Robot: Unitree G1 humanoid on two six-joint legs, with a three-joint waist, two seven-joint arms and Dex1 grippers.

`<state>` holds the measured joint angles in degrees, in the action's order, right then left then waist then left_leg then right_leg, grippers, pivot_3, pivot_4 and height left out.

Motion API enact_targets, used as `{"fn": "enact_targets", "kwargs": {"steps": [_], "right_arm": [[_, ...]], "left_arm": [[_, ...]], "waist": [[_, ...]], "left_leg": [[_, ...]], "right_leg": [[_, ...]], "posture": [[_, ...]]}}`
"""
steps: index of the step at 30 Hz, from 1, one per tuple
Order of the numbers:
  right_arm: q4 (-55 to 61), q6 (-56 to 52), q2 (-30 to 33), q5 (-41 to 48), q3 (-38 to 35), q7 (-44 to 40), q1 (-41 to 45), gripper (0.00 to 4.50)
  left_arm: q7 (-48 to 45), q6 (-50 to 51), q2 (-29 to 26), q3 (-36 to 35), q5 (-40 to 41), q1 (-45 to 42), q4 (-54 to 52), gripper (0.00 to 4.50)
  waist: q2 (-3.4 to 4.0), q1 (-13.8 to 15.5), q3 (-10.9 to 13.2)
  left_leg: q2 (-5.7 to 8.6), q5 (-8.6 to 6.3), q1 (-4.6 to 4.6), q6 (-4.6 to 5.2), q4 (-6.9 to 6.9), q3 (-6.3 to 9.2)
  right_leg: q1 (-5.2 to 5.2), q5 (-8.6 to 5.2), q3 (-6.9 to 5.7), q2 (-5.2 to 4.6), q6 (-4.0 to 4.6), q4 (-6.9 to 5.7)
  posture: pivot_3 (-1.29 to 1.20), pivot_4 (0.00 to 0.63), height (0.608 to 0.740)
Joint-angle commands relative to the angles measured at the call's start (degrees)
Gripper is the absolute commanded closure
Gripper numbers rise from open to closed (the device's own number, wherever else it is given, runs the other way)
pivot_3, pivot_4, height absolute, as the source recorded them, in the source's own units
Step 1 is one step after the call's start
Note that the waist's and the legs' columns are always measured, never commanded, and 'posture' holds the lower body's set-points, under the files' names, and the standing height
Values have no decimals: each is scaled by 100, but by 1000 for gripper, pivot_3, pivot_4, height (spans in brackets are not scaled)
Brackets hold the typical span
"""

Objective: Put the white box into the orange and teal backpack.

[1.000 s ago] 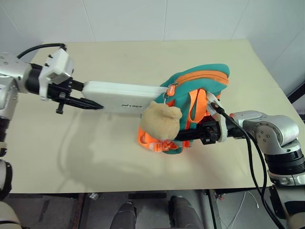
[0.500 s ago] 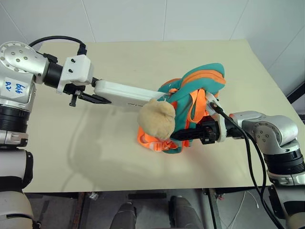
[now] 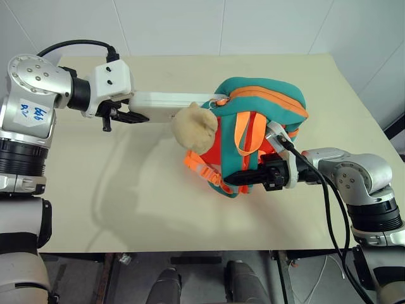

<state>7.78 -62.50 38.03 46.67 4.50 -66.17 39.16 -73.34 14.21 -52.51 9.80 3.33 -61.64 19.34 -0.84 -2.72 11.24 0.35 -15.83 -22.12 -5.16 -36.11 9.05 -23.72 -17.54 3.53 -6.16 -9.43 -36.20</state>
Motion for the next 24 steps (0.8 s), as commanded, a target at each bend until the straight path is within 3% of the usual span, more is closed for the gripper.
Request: {"fn": "enact_targets", "kwargs": {"steps": [1, 8, 18, 24], "right_arm": [[198, -51, -42, 139, 38, -37, 19, 4296], [216, -66, -67, 147, 22, -8, 12, 4296], [236, -57, -144, 144, 21, 41, -8, 4296], [224, -46, -146, 133, 27, 31, -1, 4296]], "left_arm": [[-139, 527, -21, -509, 565, 41, -434, 3173], [-1251, 202, -318, -754, 1110, 355, -635, 3173], [-1867, -31, -584, -1174, 1527, 223, -28, 3173], [-1916, 580, -1098, -1100, 2306, 248, 200, 3173]], "waist": [[0, 0, 0], [0, -31, 0], [0, -54, 0], [0, -79, 0]], "left_leg": [[0, 0, -1, 0, 1, 0], [-1, 0, -4, -1, 9, -1], [-1, 0, -3, 1, 9, -3], [-2, -1, -4, 2, 12, -3]], "right_leg": [[0, 0, 0, 0, 0, -1], [-1, 0, 0, 0, 0, -1], [-1, 0, 0, 0, 0, 15], [-5, 0, 0, 0, 0, 11]], "posture": [[0, 150, 740], [0, 150, 740], [0, 150, 740], [0, 150, 740]]}}
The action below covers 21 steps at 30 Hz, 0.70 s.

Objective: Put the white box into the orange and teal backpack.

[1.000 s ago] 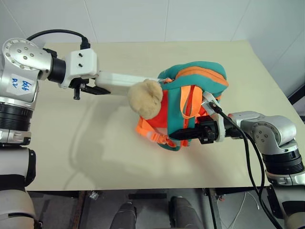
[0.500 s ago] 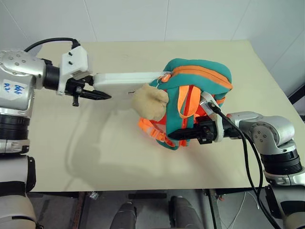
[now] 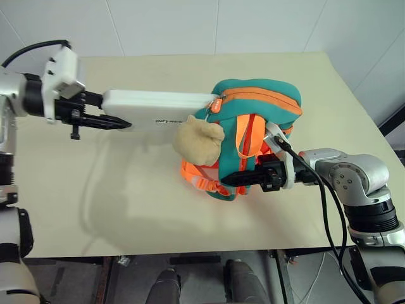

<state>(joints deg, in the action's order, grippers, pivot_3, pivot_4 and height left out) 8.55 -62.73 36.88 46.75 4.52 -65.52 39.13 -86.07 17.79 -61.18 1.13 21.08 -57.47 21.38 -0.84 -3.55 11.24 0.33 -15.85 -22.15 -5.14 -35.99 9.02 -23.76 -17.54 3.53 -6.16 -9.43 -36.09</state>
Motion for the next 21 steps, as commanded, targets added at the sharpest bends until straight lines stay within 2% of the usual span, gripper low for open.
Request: {"fn": "enact_targets", "kwargs": {"steps": [1, 6, 11, 16, 21], "right_arm": [[146, -22, -28, 122, 28, -40, 4, 4296], [139, -17, -28, 117, 38, -48, 14, 4296], [129, -10, -24, 105, 42, -57, 24, 4296], [127, -9, -37, 103, 43, -42, 36, 4296], [154, -25, -48, 119, 11, 8, 15, 4296]], "left_arm": [[-643, 290, -291, -205, 629, -138, -5, 3173], [-643, 878, -428, -148, 1274, -23, -314, 3173], [-643, 988, -610, 161, 1464, 250, -589, 3173], [-643, 646, -720, 504, 1316, 383, -608, 3173], [-643, -167, -977, 1283, 516, 500, -377, 3173]], "waist": [[0, 9, 0], [0, 20, 0], [0, 3, 0], [0, 9, 0], [0, 7, 0]], "left_leg": [[0, 0, 0, 0, 1, 0], [0, 0, 0, 1, -3, 1], [-2, 0, 1, 0, -1, 0], [-2, 0, 1, 0, -4, 0], [-2, 0, 3, 0, -3, -1]], "right_leg": [[0, 0, 0, 0, 0, 0], [1, 0, 0, 0, 0, 0], [0, 0, 0, 2, 0, 0], [0, 0, 0, 3, 1, 1], [0, 0, 2, 3, 1, 0]], "posture": [[0, 150, 740], [0, 150, 740], [0, 150, 740], [0, 150, 740], [0, 150, 740]]}}
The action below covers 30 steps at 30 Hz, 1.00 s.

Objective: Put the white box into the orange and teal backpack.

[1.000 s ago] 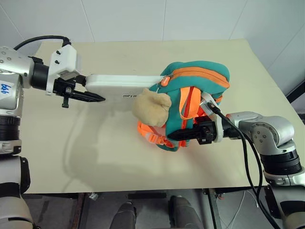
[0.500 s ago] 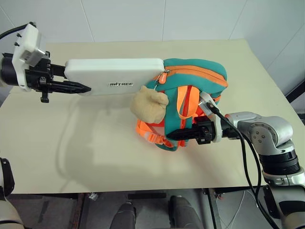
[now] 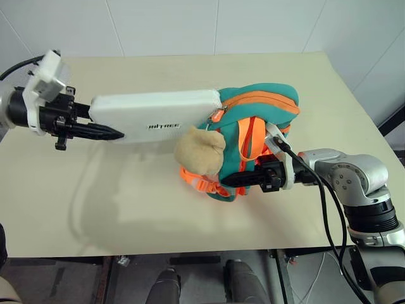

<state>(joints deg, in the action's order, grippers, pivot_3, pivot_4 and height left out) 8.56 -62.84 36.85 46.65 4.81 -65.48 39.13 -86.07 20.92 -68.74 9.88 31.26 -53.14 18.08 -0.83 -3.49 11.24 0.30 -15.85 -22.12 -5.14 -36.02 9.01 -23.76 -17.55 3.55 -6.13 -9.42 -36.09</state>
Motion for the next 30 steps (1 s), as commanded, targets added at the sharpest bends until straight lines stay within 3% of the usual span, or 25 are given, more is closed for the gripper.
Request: {"fn": "enact_targets", "kwargs": {"steps": [1, 12, 16, 22, 30], "right_arm": [[159, -13, -48, 128, -25, 19, 5, 4296], [177, -10, -119, 146, -24, 78, -19, 4296], [169, -13, -125, 153, -20, 72, -11, 4296], [140, 0, -139, 138, 4, 56, 11, 4296], [91, 31, -219, 90, 64, 48, 57, 4296]], "left_arm": [[-643, -734, -149, 419, -763, 8, 143, 3173], [-1, -1435, 904, 113, -1620, -599, 613, 3173], [145, -1186, 1246, -16, -1655, -721, 272, 3173], [-67, 135, 1499, -77, -1268, -997, -559, 3173], [-171, 629, 1756, 323, -1721, -1436, -726, 3173]], "waist": [[0, 3, 0], [0, 23, 0], [0, 21, 0], [0, 13, 0], [0, 21, 0]], "left_leg": [[0, 0, 0, 0, 0, -1], [0, 0, 0, -1, -3, 0], [0, 0, -1, -1, -4, 1], [0, 0, -5, 0, -4, 2], [1, 0, -5, -1, -6, 1]], "right_leg": [[0, 0, 0, 0, 0, 0], [1, 0, 0, 3, 1, -2], [2, 0, 0, 2, 1, -2], [1, 0, 0, 2, 0, -24], [0, 0, 0, 2, 0, -27]], "posture": [[0, 150, 740], [0, 150, 740], [0, 150, 740], [0, 150, 740], [0, 150, 740]]}}
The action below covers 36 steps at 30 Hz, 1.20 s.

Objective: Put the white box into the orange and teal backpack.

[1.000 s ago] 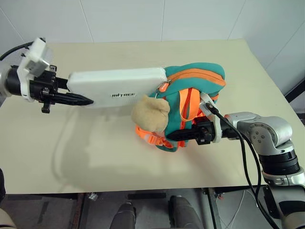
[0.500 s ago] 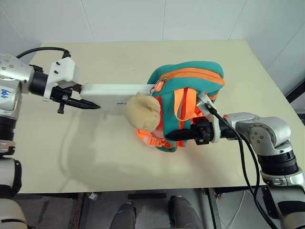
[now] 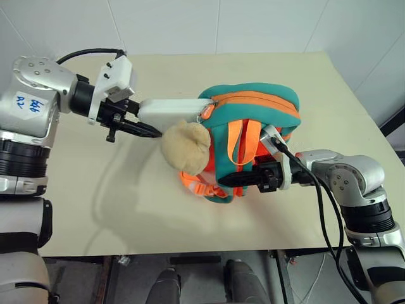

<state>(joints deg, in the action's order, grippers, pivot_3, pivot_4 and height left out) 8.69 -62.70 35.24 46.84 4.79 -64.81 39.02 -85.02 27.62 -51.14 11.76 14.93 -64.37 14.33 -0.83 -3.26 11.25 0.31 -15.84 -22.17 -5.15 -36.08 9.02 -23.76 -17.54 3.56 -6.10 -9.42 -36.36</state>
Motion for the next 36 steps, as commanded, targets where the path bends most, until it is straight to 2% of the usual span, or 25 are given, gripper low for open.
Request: {"fn": "enact_targets", "kwargs": {"steps": [1, 8, 13, 20, 26, 28, 29, 36], "right_arm": [[74, 20, -66, 68, 68, -21, 71, 4296], [28, 44, -98, 33, 96, -44, 72, 4296], [-28, 84, -207, 2, 148, -34, 119, 4296], [15, 81, -310, 17, 155, 15, 64, 4296], [25, 89, -381, 34, 156, 95, 51, 4296], [45, 92, -393, 47, 142, 120, 25, 4296], [59, 91, -397, 52, 137, 134, 11, 4296], [124, 80, -396, 86, 97, 193, -71, 4296]], "left_arm": [[-389, -77, -38, 242, -188, -346, -374, 3173], [-665, -195, 75, 892, -832, -779, -98, 3173], [-563, -460, 629, 1224, -1150, -1192, 297, 3173], [-168, -363, 1503, 1123, -1226, -1542, 688, 3173], [-154, -420, 1708, 1015, -1292, -1584, 832, 3173], [-65, -438, 1696, 952, -1316, -1521, 845, 2502], [-52, -361, 1671, 879, -1279, -1501, 829, 2327], [-218, -67, 1345, 240, -856, -1463, 819, 277]], "waist": [[0, -6, 0], [0, 5, 0], [0, 9, 0], [0, 1, 0], [0, 11, 0], [0, 13, 0], [0, 16, 0], [1, -41, 1]], "left_leg": [[0, 0, 0, 0, 1, 1], [0, 0, 1, -1, 0, 0], [0, 1, 3, -1, -2, 0], [0, 2, 1, -3, 2, 0], [0, 5, -3, -9, 2, -1], [0, 5, -4, -9, 2, -1], [0, 5, -4, -9, 1, -1], [-1, 5, -2, -8, 1, -1]], "right_leg": [[0, 0, 0, 1, 0, -1], [0, 0, 0, 1, 0, 2], [1, 0, 0, 2, 0, 19], [0, 0, 0, 1, 0, 6], [0, 0, 0, 0, -1, 12], [0, 0, 0, 0, -1, 11], [0, 0, 0, 0, -1, 10], [-6, 0, 0, 1, 0, -5]], "posture": [[0, 150, 740], [0, 150, 740], [0, 150, 740], [0, 150, 740], [0, 150, 740], [0, 150, 740], [0, 150, 740], [0, 150, 740]]}}
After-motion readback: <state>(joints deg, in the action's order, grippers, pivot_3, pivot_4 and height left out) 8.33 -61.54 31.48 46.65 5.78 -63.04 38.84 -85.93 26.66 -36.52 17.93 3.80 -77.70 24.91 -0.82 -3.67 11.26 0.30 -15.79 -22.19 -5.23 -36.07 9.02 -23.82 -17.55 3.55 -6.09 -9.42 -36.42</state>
